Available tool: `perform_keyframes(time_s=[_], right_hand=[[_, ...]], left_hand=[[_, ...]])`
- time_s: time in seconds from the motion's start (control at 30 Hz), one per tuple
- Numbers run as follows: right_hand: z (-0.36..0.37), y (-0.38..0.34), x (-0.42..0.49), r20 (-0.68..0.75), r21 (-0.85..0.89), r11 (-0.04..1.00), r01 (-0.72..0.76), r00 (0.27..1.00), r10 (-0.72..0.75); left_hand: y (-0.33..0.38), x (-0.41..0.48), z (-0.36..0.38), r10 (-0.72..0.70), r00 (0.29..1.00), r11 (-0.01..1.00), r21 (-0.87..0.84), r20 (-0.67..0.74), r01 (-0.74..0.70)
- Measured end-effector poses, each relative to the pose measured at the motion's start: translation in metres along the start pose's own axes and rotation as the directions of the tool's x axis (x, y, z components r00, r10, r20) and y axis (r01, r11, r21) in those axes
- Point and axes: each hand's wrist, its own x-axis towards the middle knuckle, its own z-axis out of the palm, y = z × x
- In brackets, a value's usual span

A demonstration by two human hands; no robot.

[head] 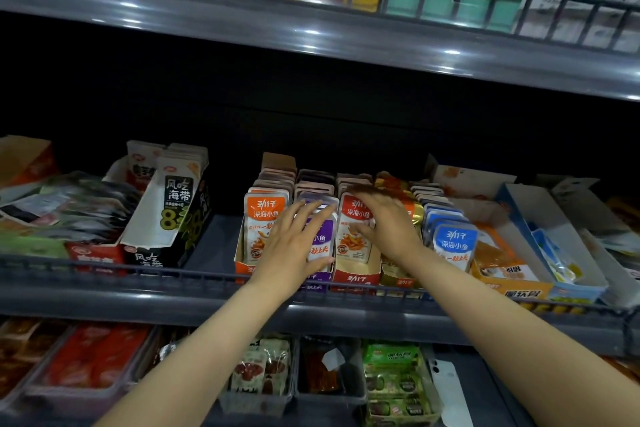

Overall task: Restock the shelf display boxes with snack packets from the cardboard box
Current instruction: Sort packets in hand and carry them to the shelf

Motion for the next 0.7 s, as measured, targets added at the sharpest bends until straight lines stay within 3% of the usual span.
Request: perform_keyframes(time_s=[0.37, 0.57, 0.7], right_hand=[[-0.039, -0.004, -0.036, 0.086, 0.023, 0.999, 0.04, 0.995, -0.042], [-0.063, -0.017, -0.088, 0.029, 0.039, 0.994, 0.104, 0.994, -0.105], [-0.049, -0.025, -0.143, 0.076, 0.132, 0.985, 0.109, 0.99, -0.12]], left_hand=[[0.007, -0.015, -0.022, 0.011, 1.0, 1.0, 0.015, -0.029, -0.011], [0.022, -0.051, -0.038, 0.064, 0.988, 0.998, 0.001, -0.139, -0.065], [0.024, -0.102, -0.019, 0.045, 0.997, 0.998, -0.05, -0.063, -0.048]])
